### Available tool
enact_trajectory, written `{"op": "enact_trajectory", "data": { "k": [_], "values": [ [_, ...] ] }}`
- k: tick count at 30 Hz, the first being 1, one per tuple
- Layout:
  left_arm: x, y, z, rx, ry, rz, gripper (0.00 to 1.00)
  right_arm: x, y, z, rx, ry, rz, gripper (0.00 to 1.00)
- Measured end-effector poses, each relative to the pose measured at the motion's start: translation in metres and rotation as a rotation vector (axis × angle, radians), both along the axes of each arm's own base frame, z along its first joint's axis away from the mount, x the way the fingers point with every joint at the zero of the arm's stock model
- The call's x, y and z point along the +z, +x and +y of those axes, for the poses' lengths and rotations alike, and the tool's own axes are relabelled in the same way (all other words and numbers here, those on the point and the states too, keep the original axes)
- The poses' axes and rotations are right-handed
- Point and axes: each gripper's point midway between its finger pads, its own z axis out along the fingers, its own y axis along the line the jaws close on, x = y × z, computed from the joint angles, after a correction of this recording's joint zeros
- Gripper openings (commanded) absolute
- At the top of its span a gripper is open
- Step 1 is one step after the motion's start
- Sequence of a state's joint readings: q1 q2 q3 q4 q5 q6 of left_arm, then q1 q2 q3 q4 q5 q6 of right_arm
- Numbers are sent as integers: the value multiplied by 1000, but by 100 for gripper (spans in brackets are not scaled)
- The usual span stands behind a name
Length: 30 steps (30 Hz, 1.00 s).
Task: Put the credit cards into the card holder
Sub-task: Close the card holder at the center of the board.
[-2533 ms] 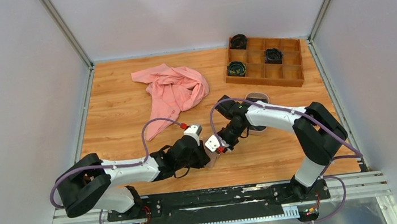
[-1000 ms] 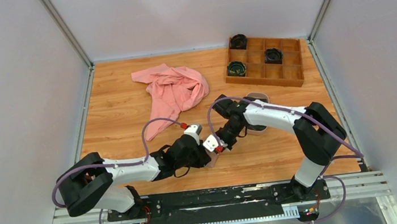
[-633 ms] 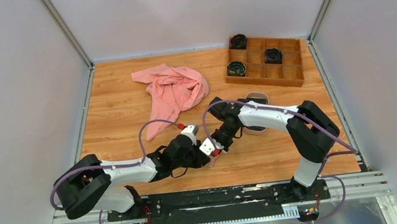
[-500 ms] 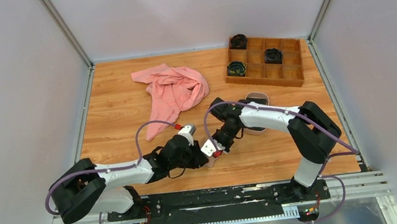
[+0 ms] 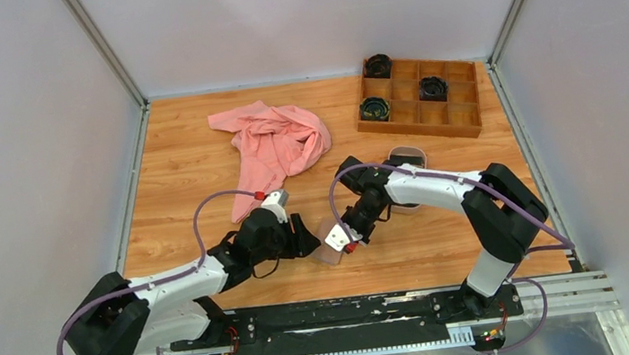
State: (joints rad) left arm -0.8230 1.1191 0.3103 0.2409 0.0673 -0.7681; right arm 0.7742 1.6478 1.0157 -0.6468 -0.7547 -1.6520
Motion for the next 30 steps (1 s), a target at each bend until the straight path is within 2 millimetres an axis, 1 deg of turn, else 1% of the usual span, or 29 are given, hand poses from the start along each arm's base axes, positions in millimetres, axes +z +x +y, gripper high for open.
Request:
{"op": "enact_trajectory", "data": {
  "k": [3,5,10,13,17,22,24,25,28,29,30],
  "values": [
    [-13,5,8,15,42,16,58,0,0,0,1,2,-2,0],
    [-27,3,12,10,82,42,58,0,0,0,1,2,-2,0],
    [-28,8,-2,-28,76,58,47,1,2,-1,-1,3,-5,0],
    [-30,6,-6,-45,68,75,42,3,5,-2,-9,7,-17,0],
    [-31,0,-8,-54,55,99,40,5,12,-6,-16,9,-42,0],
    [-31,-14,-16,-73,41,128,39,6,15,-5,22,22,-81,2],
    [-31,-18,-19,-79,37,138,38,5,16,-5,49,28,-103,6],
    [-31,-21,-20,-80,36,143,38,5,17,-5,59,31,-112,12],
    [-32,-25,-25,-78,33,155,37,4,21,-7,87,29,-142,24],
    [-32,-26,-26,-78,31,157,37,4,23,-8,90,26,-149,29],
    [-32,-27,-29,-78,30,161,37,5,25,-9,88,23,-159,38]
  ]
}}
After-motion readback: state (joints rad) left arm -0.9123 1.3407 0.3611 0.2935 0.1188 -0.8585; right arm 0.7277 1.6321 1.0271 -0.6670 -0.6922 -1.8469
